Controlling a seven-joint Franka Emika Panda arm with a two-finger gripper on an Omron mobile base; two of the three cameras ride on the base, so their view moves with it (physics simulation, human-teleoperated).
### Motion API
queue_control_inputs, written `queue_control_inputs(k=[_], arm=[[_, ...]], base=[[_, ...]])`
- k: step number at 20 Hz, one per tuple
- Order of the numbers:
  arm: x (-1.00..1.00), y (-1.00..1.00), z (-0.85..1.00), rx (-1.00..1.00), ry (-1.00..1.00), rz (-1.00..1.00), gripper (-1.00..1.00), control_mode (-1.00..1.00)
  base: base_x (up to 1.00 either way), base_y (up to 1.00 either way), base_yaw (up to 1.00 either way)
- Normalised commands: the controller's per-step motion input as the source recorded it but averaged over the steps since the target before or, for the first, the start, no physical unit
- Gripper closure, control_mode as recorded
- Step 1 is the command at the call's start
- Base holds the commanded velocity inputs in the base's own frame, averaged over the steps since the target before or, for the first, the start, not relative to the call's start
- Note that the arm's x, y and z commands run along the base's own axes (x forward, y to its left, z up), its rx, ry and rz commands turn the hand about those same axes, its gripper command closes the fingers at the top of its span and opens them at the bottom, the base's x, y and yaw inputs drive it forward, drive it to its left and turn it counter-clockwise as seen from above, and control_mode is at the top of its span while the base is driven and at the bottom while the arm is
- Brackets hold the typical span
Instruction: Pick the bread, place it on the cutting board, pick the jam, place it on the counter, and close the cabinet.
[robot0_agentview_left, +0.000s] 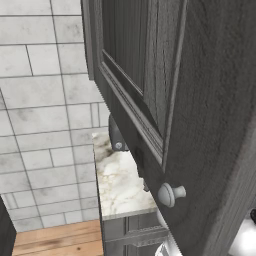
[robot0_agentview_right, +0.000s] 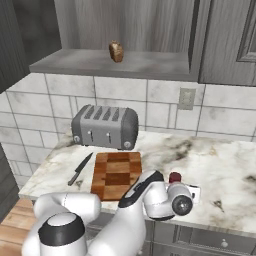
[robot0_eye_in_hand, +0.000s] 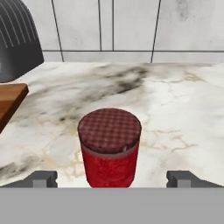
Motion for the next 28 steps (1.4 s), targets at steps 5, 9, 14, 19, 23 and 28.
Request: queue_control_inputs(k=[5, 9, 14, 19, 23, 28], arm=[[-0.03, 0.00, 0.24, 0.00, 0.00, 0.00, -1.00, -1.00], [-0.05, 0.00, 0.32, 0.00, 0.00, 0.00, -1.00, -1.00], [-0.09, 0.00, 0.32, 0.00, -0.01, 0.00, -1.00, -1.00], [-0.08, 0.00, 0.33, 0.00, 0.00, 0.00, -1.00, -1.00], [-0.06, 0.05, 0.31, 0.00, 0.00, 0.00, -1.00, -1.00], [-0.06, 0.12, 0.28, 0.00, 0.00, 0.00, -1.00, -1.00]], base=[[0.00, 0.00, 0.00], [0.00, 0.00, 0.00], [0.00, 0.00, 0.00], [0.00, 0.00, 0.00], [0.00, 0.00, 0.00], [0.00, 0.00, 0.00]])
